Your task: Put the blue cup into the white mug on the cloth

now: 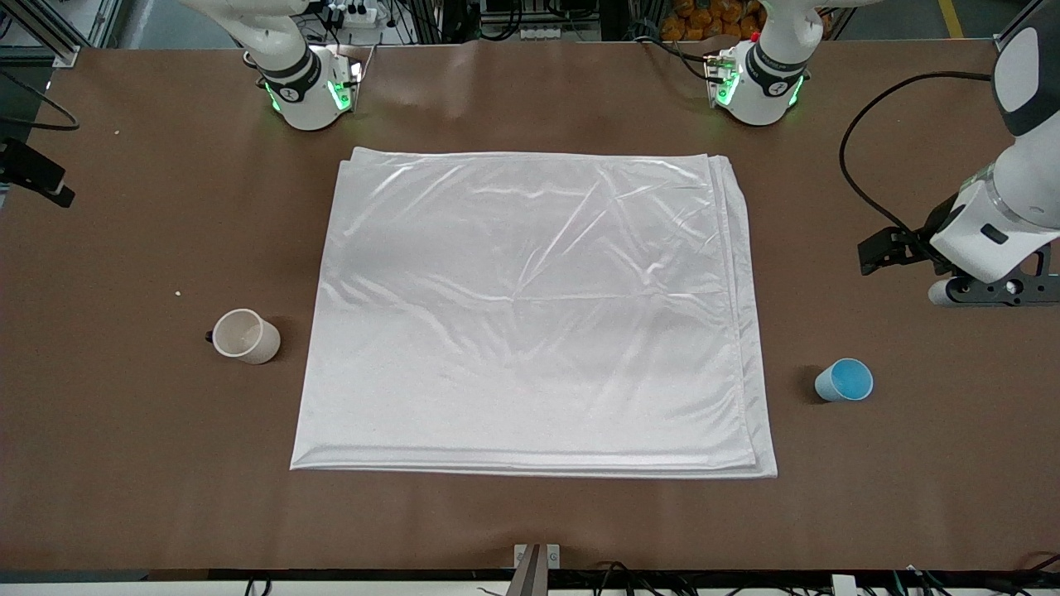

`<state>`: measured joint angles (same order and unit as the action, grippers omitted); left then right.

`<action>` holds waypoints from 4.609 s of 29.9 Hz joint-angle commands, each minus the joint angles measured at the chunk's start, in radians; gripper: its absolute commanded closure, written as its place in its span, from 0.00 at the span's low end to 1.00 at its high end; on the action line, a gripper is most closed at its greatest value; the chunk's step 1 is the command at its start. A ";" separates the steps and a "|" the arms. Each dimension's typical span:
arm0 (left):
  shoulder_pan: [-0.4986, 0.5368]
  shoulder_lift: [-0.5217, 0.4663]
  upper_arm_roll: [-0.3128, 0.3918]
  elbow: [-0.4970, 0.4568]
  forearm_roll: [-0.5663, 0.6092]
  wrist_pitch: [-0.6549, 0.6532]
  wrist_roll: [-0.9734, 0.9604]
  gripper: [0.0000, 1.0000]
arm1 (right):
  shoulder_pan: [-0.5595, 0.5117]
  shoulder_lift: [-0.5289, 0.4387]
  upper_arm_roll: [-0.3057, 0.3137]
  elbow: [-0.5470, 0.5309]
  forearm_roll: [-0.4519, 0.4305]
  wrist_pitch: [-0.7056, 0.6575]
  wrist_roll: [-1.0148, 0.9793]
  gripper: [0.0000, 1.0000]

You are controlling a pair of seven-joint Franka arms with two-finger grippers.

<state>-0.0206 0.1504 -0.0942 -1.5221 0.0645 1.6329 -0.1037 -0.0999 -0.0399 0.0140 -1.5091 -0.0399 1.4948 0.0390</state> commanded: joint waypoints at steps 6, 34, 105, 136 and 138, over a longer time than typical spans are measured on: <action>0.001 0.012 -0.005 0.020 0.017 0.001 0.001 0.00 | 0.000 0.012 0.003 0.023 0.025 -0.004 0.021 0.00; 0.080 0.189 0.007 0.028 0.021 0.085 0.016 0.00 | 0.000 0.011 0.003 -0.019 0.023 0.036 0.019 0.00; 0.197 0.557 0.014 0.022 0.058 0.532 0.131 1.00 | -0.124 0.218 0.000 -0.396 0.092 0.544 -0.950 0.00; 0.160 0.407 -0.013 0.026 -0.003 0.407 0.024 1.00 | -0.078 0.396 0.001 -0.396 -0.006 0.716 -1.347 0.00; 0.159 0.400 -0.031 0.026 -0.003 0.400 -0.010 1.00 | -0.081 0.403 0.001 -0.396 -0.008 0.725 -1.380 0.00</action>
<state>0.1513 0.5851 -0.1034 -1.4804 0.0816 2.0647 -0.0472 -0.1794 0.3428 0.0153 -1.9068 -0.0285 2.1920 -1.2667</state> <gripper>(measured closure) 0.965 0.000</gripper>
